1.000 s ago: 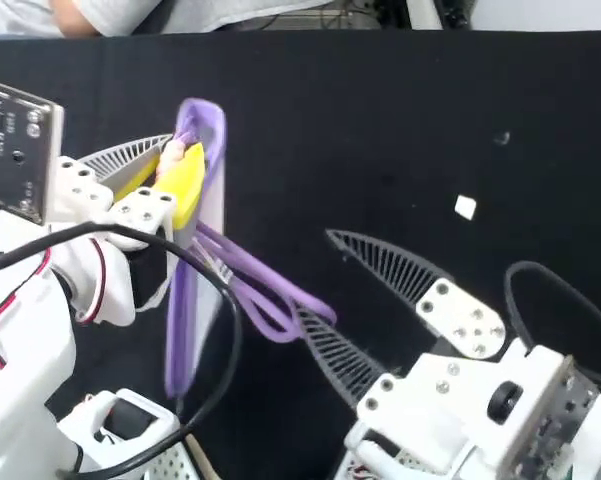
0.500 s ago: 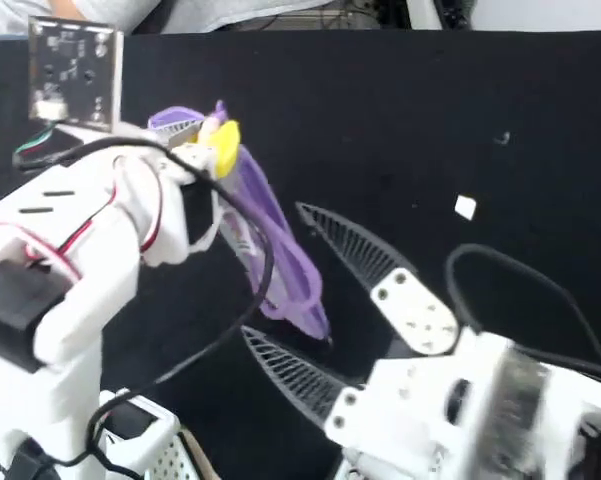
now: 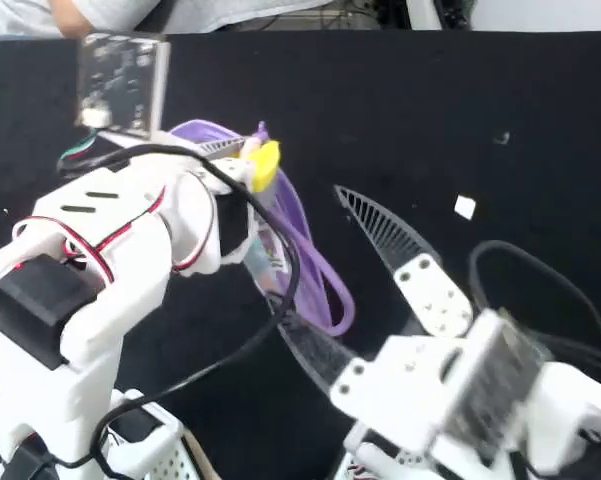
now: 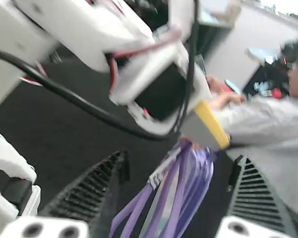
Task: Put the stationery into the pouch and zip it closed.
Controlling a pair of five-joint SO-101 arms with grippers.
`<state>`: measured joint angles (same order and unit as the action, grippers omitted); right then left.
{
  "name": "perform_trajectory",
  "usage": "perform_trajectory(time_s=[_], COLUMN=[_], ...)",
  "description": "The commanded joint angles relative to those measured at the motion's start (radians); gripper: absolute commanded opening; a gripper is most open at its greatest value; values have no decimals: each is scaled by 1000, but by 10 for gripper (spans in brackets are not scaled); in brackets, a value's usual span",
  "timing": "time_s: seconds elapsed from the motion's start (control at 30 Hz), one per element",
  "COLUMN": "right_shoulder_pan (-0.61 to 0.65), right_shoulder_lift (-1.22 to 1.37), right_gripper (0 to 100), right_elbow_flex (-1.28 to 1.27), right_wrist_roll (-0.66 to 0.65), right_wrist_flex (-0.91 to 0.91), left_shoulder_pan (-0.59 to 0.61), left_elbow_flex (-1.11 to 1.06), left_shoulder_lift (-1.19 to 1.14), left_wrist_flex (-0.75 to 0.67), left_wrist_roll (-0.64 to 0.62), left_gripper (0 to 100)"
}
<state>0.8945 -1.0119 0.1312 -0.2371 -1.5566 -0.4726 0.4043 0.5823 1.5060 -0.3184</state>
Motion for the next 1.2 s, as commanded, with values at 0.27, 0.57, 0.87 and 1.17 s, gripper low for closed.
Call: perform_trajectory(time_s=[0.27,0.57,0.87,1.17], right_shoulder_pan=[-61,-58,-55,-57], right_shoulder_lift=[-259,-283,-340,-340], right_gripper=[325,325,325,325], right_elbow_flex=[-499,-565,-529,-630], right_wrist_roll=[71,15,14,12], right_wrist_flex=[267,262,201,265], left_shoulder_pan=[140,148,151,142], left_elbow_flex=[-131,-286,-291,-291], left_shoulder_lift=[192,212,210,212], left_wrist_flex=[-155,-276,-310,-307], left_wrist_roll=[-203,-199,-135,-157], left_gripper=[29,29,29,29])
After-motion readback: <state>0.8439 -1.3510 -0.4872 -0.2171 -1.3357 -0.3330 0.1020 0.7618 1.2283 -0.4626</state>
